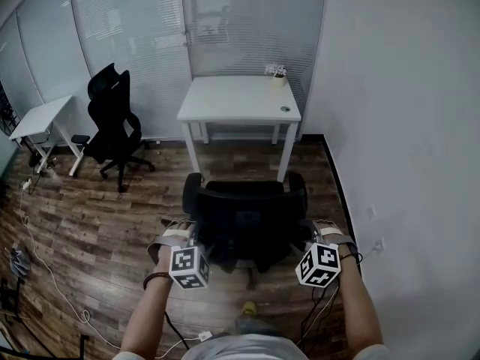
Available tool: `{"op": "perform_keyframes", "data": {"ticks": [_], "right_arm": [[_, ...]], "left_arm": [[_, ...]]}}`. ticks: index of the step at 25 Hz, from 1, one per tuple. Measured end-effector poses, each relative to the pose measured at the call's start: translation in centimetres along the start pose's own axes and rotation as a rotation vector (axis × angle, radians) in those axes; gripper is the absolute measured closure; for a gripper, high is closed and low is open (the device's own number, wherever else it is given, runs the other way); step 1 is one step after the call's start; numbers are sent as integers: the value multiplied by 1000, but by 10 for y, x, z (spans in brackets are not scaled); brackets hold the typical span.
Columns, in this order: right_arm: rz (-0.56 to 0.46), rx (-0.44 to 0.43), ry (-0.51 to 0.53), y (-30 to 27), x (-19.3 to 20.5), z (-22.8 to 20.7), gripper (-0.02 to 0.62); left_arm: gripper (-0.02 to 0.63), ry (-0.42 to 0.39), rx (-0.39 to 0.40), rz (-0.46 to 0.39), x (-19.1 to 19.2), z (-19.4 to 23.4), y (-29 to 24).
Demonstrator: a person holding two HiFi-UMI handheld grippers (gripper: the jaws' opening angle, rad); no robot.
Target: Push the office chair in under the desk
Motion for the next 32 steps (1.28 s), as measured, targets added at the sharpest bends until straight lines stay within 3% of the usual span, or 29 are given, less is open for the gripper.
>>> {"op": "perform_keyframes", "data": {"ticks": [19, 32], "right_arm": [[-30, 15, 20, -138, 11, -162, 397], [28, 9, -31, -245, 13, -288, 390]], "left_arm": [[399, 15, -16, -3, 30, 170, -125], [399, 1, -36, -26, 58, 301, -223]]}}
Point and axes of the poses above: the fingertips, and each gripper's own axes: y backward along the fingers, z to its left, x out of its underside, the point moved 8 cm from there along y, backward along the fingers, and after that the axes turned 7 degrees about y, right-handed, at the moved point
